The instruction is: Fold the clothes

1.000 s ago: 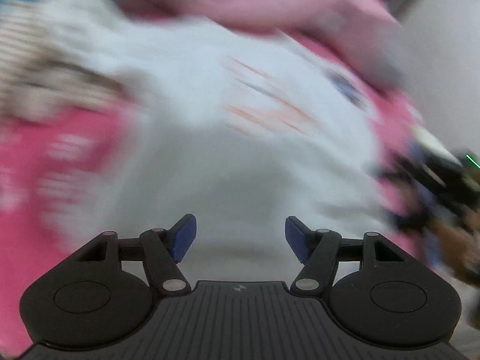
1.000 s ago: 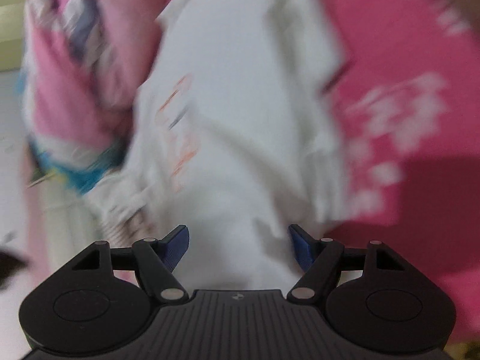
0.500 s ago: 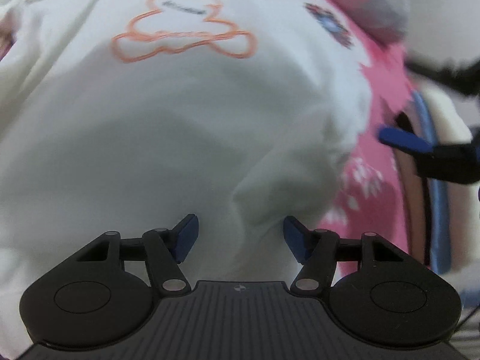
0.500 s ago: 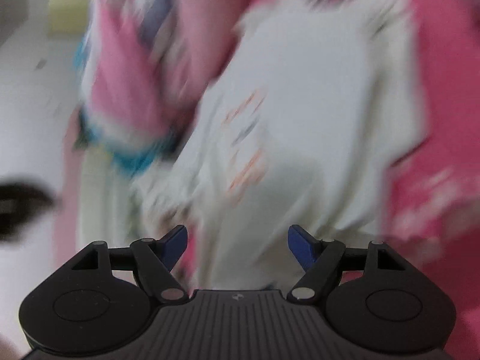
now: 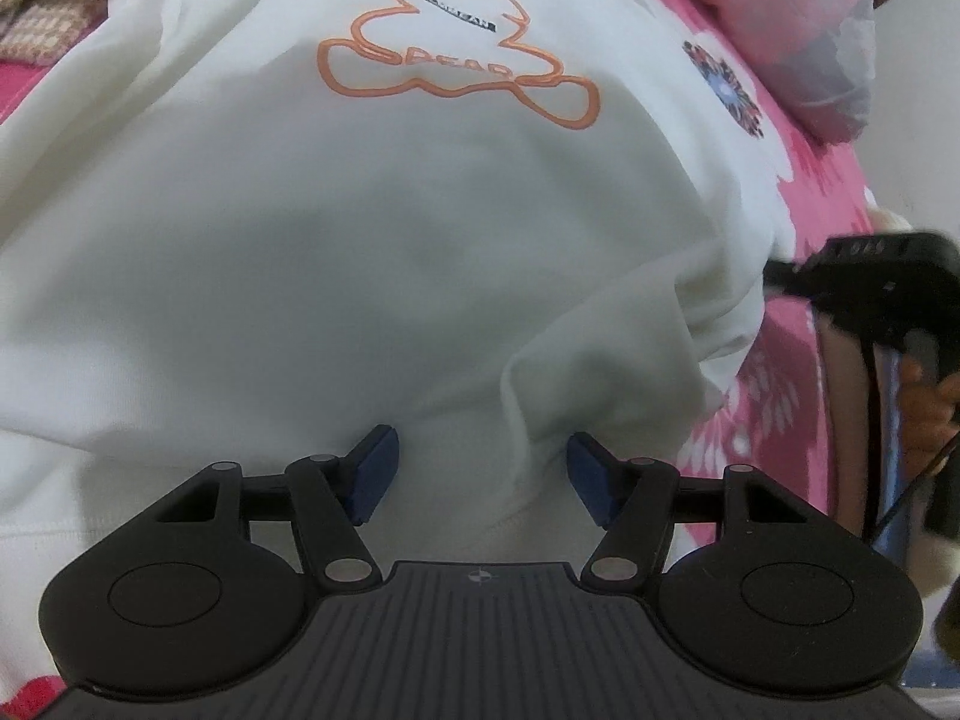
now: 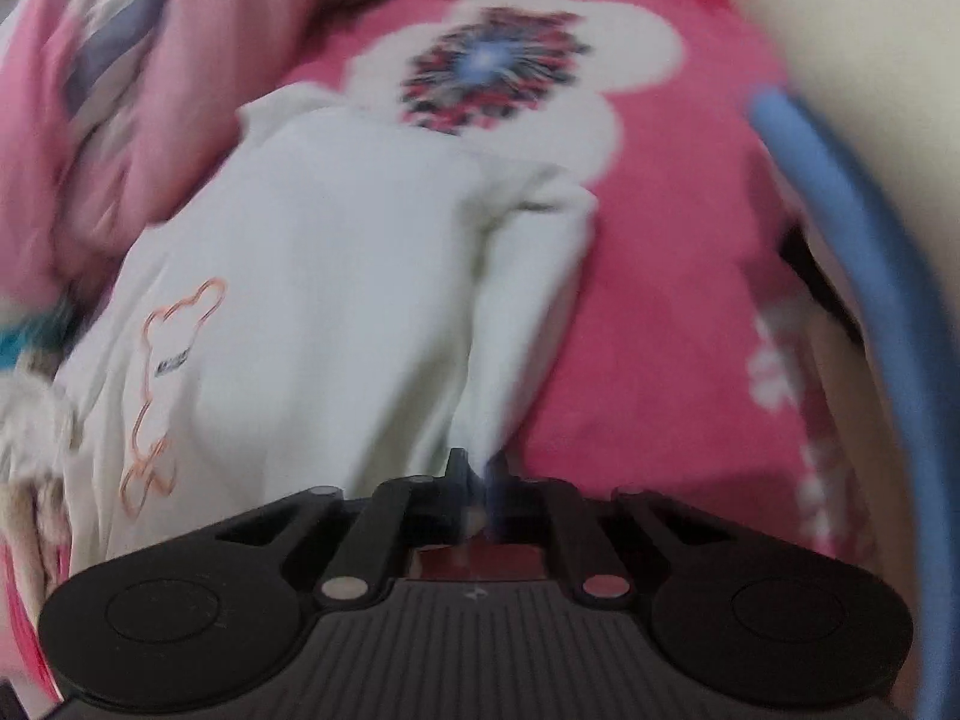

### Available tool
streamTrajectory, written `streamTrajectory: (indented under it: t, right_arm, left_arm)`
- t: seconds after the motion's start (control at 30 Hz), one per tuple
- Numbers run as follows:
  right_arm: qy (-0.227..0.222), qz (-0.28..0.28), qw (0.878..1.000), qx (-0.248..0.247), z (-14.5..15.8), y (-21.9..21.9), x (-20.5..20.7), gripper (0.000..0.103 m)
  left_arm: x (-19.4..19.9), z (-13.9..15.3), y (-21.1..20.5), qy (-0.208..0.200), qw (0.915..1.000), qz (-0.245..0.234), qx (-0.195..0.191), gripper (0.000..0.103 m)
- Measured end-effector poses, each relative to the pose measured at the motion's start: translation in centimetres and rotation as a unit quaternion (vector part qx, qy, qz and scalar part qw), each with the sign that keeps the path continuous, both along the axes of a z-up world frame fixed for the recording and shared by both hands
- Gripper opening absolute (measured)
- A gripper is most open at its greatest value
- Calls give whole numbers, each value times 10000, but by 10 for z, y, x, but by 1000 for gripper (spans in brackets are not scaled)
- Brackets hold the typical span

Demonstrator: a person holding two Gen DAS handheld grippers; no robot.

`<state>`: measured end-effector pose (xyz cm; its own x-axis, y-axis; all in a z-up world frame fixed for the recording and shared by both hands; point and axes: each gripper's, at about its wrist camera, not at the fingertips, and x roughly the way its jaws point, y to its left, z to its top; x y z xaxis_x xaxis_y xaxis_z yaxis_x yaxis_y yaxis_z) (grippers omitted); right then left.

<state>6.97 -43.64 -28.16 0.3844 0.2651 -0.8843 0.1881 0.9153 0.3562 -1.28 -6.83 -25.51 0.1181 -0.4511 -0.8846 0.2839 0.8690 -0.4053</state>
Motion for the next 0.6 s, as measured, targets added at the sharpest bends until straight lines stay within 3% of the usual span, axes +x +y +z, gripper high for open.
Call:
streamTrajectory:
  t: [0.1,0.2,0.3,0.4,0.53,0.6]
  right_arm:
    - [-398,559,9953,-689,29,4,18,4]
    - [-993,959,9755,-1712,69,-3,36,4]
    - [-1420,1189,9435,-2749,98,-14,64,4]
    - [-1665,1380,9012,-3757,116,-29,92,4]
    - [-1610,1445,8712,-4407,123,-48,122,5]
    - [-1416,1544,8487,-4856,107,-50,132,9]
  left_arm:
    - [-3,1,-1,-34,10000,8,40,64]
    - [-5,3,2,-34,10000,4,64,64]
    - [-5,3,2,-40,9999,-59,81,63]
    - [-4,3,1,-44,9999,-125,91,63]
    - [-3,3,-1,-82,9997,-186,118,63]
    - [-3,3,-3,-96,9996,-221,140,63]
